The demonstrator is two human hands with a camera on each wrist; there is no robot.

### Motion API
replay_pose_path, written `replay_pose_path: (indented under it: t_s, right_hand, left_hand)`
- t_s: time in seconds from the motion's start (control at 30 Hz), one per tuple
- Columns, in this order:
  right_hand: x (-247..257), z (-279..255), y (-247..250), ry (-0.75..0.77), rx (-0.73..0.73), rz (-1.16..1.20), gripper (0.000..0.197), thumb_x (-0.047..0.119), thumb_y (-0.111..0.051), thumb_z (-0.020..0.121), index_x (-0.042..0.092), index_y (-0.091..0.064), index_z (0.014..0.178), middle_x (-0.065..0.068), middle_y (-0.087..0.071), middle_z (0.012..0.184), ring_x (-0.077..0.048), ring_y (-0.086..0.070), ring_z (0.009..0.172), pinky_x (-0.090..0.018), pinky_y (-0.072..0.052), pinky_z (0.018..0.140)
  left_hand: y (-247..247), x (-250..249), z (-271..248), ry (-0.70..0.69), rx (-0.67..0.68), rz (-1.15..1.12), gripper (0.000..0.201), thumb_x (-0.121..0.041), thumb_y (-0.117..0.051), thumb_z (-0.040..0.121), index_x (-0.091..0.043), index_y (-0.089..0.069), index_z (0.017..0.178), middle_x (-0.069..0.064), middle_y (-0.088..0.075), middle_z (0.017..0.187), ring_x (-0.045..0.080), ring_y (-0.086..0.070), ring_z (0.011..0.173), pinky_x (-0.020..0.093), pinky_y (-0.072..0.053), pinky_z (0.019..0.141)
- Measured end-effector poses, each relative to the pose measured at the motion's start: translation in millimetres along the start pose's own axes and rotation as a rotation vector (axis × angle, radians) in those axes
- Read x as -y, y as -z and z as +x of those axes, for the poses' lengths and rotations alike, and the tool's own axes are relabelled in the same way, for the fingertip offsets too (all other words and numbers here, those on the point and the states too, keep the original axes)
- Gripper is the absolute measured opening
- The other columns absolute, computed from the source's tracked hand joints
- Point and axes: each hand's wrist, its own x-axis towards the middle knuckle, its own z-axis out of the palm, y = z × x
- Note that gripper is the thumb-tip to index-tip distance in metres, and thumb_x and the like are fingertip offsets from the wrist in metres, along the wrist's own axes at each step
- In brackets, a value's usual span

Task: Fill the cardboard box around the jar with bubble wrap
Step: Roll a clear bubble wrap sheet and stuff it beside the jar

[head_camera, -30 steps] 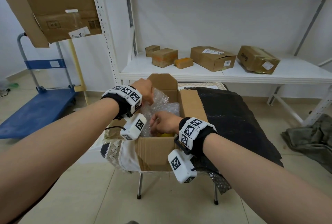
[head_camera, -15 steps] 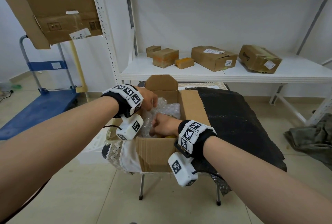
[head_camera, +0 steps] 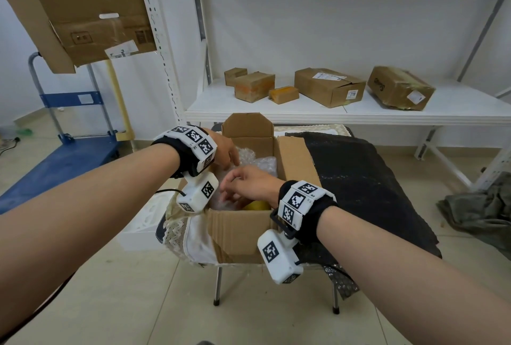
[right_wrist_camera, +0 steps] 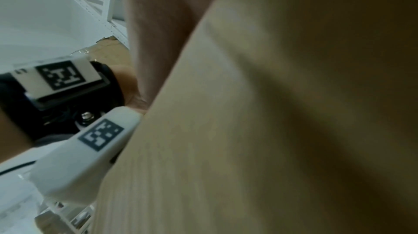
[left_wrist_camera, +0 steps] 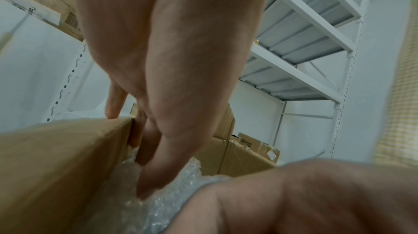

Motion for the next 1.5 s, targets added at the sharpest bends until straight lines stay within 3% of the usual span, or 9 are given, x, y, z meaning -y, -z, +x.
replay_pose_path:
  t_s: [0.2,0.37,0.47,0.6,0.7,0.9,1.0,1.07,1.5]
  right_hand:
    - [8,-7,-2,0.004,0.159,-0.105,0.013,0.002,-0.046,0.101,0.01,-0.055,0.107,-0.02,-0.069,0.117,-0.019,-0.065,0.093,-0.032,-0.055,0.088]
    - [4,-11,1,-0.009,0.179,-0.09,0.015,0.0,-0.041,0.102,0.01,-0.052,0.104,-0.004,-0.063,0.089,-0.01,-0.059,0.075,-0.018,-0.049,0.067]
    - [2,-13,1,-0.002,0.206,-0.124,0.011,0.005,-0.05,0.101,0.012,-0.056,0.106,0.001,-0.061,0.086,-0.01,-0.056,0.078,-0.022,-0.046,0.074]
    - [1,-14,4,0.044,0.183,-0.201,0.012,0.007,-0.048,0.102,0.013,-0.058,0.107,0.002,-0.059,0.09,-0.007,-0.054,0.081,-0.019,-0.045,0.076]
    - [-2,-13,5,0.024,0.197,-0.183,0.011,0.007,-0.05,0.101,0.015,-0.057,0.104,-0.006,-0.062,0.101,-0.017,-0.057,0.095,-0.032,-0.049,0.094]
    - [5,-16,7,-0.002,0.282,-0.134,0.022,0.003,-0.046,0.101,0.018,-0.058,0.091,-0.004,-0.059,0.093,-0.018,-0.055,0.088,-0.028,-0.047,0.079]
    - [11,-21,11,0.0,0.127,-0.017,0.028,-0.001,-0.041,0.101,0.017,-0.056,0.085,-0.011,-0.063,0.104,-0.026,-0.059,0.092,-0.034,-0.052,0.082]
    - [17,-27,20,0.011,-0.001,0.062,0.031,-0.004,-0.034,0.101,0.013,-0.053,0.083,-0.012,-0.063,0.097,-0.029,-0.063,0.085,-0.035,-0.055,0.078]
    - [10,-80,81,0.049,-0.511,0.17,0.024,0.005,-0.046,0.1,0.014,-0.055,0.079,-0.011,-0.067,0.08,-0.02,-0.062,0.06,-0.024,-0.052,0.049]
  left_hand:
    - [-17,-3,6,0.058,0.053,0.245,0.057,-0.039,-0.047,0.095,-0.046,-0.031,0.149,-0.003,-0.028,0.159,0.025,-0.03,0.144,0.045,-0.031,0.115]
    - [-4,-11,-6,-0.147,-0.254,0.275,0.044,-0.036,-0.07,0.087,-0.032,-0.054,0.127,-0.003,-0.043,0.124,0.02,-0.048,0.116,0.036,-0.045,0.091]
    - [-7,-15,-7,-0.212,-0.227,0.445,0.054,-0.035,-0.073,0.084,-0.039,-0.052,0.134,-0.005,-0.033,0.135,0.018,-0.035,0.118,0.028,-0.035,0.084]
    - [-9,-16,0,-0.154,-0.146,0.513,0.052,-0.044,-0.065,0.088,-0.044,-0.05,0.138,-0.014,-0.029,0.15,0.021,-0.03,0.132,0.038,-0.035,0.104]
    - [-10,-19,8,-0.076,-0.062,0.536,0.053,-0.045,-0.056,0.093,-0.043,-0.042,0.144,-0.017,-0.022,0.157,0.026,-0.015,0.147,0.049,-0.02,0.118]
    - [-5,-18,-8,-0.054,0.012,0.183,0.061,-0.032,-0.056,0.095,-0.039,-0.032,0.151,-0.007,-0.024,0.162,0.022,-0.019,0.149,0.042,-0.019,0.118]
    - [11,-8,-30,-0.186,-0.162,-0.16,0.05,-0.008,-0.059,0.093,-0.025,-0.054,0.139,-0.001,-0.05,0.146,0.01,-0.046,0.127,0.023,-0.029,0.107]
    - [20,-1,-40,-0.209,-0.251,-0.267,0.04,-0.002,-0.058,0.091,-0.023,-0.064,0.125,-0.004,-0.063,0.129,0.007,-0.055,0.115,0.03,-0.037,0.11]
    - [48,-71,-75,-0.247,-0.353,-0.262,0.022,-0.022,-0.064,0.092,-0.025,-0.069,0.113,-0.008,-0.069,0.109,0.009,-0.062,0.098,0.026,-0.047,0.093]
